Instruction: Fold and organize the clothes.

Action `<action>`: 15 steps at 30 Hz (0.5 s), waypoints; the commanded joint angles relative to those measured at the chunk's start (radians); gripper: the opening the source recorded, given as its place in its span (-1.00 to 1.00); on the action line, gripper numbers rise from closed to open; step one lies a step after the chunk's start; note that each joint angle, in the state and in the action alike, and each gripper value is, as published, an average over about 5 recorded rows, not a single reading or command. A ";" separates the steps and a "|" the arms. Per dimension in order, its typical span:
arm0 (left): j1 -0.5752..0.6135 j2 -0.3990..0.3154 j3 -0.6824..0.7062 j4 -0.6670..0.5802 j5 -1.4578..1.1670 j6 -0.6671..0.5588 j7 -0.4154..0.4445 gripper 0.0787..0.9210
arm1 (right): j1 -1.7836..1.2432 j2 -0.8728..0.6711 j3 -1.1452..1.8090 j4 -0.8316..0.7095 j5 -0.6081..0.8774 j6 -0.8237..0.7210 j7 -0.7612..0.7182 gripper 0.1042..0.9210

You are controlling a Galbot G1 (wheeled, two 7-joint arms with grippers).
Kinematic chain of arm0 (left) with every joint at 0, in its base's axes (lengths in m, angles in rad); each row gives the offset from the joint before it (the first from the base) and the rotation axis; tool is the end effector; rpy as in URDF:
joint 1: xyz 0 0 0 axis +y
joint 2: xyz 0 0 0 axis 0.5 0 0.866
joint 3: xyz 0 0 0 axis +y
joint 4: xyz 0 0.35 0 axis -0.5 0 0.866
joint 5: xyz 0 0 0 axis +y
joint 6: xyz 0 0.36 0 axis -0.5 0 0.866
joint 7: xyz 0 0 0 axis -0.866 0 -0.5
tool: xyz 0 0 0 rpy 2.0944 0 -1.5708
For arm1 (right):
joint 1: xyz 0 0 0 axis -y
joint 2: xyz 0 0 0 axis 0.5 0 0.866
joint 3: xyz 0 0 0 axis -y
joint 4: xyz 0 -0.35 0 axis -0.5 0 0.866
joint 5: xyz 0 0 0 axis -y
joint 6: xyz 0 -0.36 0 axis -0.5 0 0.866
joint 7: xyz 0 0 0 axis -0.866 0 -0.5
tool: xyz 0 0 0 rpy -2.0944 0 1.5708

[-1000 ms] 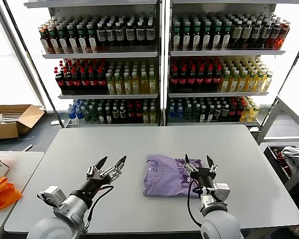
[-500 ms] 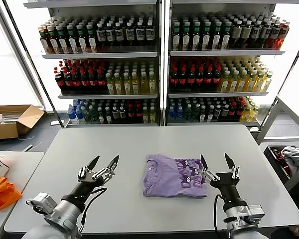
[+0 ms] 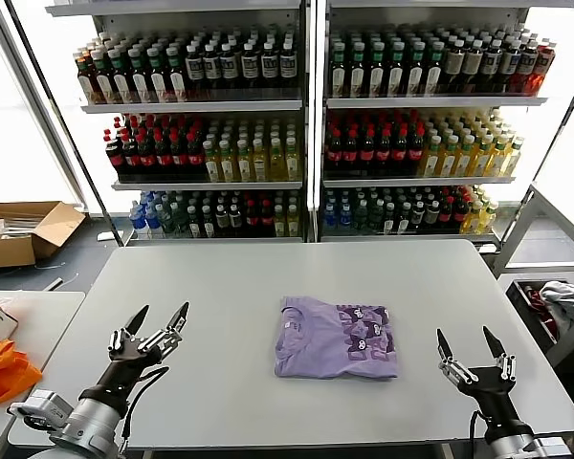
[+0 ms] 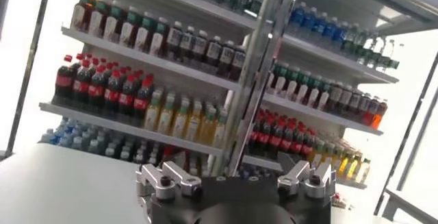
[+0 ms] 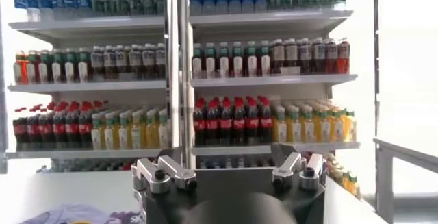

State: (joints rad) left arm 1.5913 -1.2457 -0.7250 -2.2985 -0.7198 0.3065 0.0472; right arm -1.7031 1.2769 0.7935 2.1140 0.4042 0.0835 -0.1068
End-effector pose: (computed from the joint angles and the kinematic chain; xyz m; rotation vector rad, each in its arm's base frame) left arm 0.1800 0.0863 -0.2113 -0.3049 -2.9811 0.4826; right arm 0.1542 -0.1261 -0.2866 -0.0580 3.1156 0.0113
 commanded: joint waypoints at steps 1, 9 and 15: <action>0.023 -0.011 -0.062 0.022 0.029 -0.020 0.029 0.77 | -0.014 -0.002 0.108 -0.054 0.044 0.041 -0.056 0.76; 0.008 0.024 -0.078 0.039 0.018 -0.013 0.029 0.77 | 0.004 -0.006 0.140 -0.077 0.035 0.025 -0.048 0.76; 0.004 0.024 -0.091 0.046 0.011 -0.004 0.031 0.77 | 0.003 -0.006 0.155 -0.090 0.034 0.024 -0.044 0.76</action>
State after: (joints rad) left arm 1.5905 -1.2262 -0.7950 -2.2599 -0.7110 0.3019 0.0704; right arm -1.7017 1.2710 0.9024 2.0495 0.4298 0.1024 -0.1415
